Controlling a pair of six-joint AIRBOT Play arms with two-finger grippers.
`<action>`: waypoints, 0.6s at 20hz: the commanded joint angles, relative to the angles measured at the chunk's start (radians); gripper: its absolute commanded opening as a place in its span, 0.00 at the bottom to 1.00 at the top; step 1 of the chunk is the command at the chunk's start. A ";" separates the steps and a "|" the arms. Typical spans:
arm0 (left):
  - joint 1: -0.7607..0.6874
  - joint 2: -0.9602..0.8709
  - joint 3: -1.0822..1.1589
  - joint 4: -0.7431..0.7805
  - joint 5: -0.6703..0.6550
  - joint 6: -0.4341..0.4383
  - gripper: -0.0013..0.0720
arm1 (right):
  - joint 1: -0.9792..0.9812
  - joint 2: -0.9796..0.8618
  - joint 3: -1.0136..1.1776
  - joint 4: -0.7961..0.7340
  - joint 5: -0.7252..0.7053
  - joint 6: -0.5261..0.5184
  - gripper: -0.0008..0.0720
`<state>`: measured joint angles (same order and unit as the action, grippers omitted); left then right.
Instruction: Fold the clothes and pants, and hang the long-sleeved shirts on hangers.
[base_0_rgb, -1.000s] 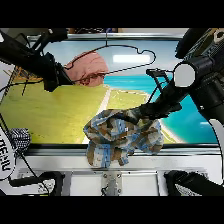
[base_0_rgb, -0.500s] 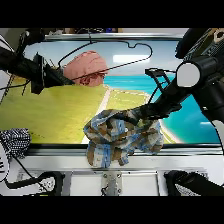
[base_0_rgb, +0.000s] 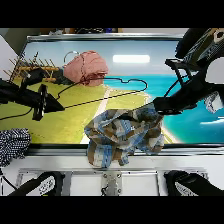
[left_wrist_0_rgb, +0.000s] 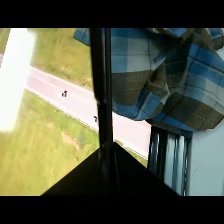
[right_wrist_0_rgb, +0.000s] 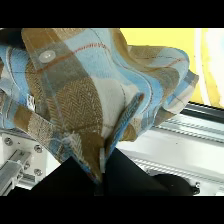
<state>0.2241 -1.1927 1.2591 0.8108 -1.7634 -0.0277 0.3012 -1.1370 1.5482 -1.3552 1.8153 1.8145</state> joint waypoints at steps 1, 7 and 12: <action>0.007 0.027 -0.157 -0.004 0.022 0.107 0.03 | -0.032 0.005 0.000 0.042 -0.005 0.019 0.04; -0.073 0.026 -0.297 0.002 0.152 0.137 0.03 | -0.038 0.005 0.003 0.043 -0.004 0.043 0.04; -0.182 -0.029 -0.301 -0.011 0.216 0.136 0.03 | -0.038 0.005 0.042 0.031 0.006 0.042 0.04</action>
<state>0.0948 -1.1938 0.9688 0.8104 -1.6032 0.1032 0.2642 -1.1324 1.5707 -1.3159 1.8114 1.8526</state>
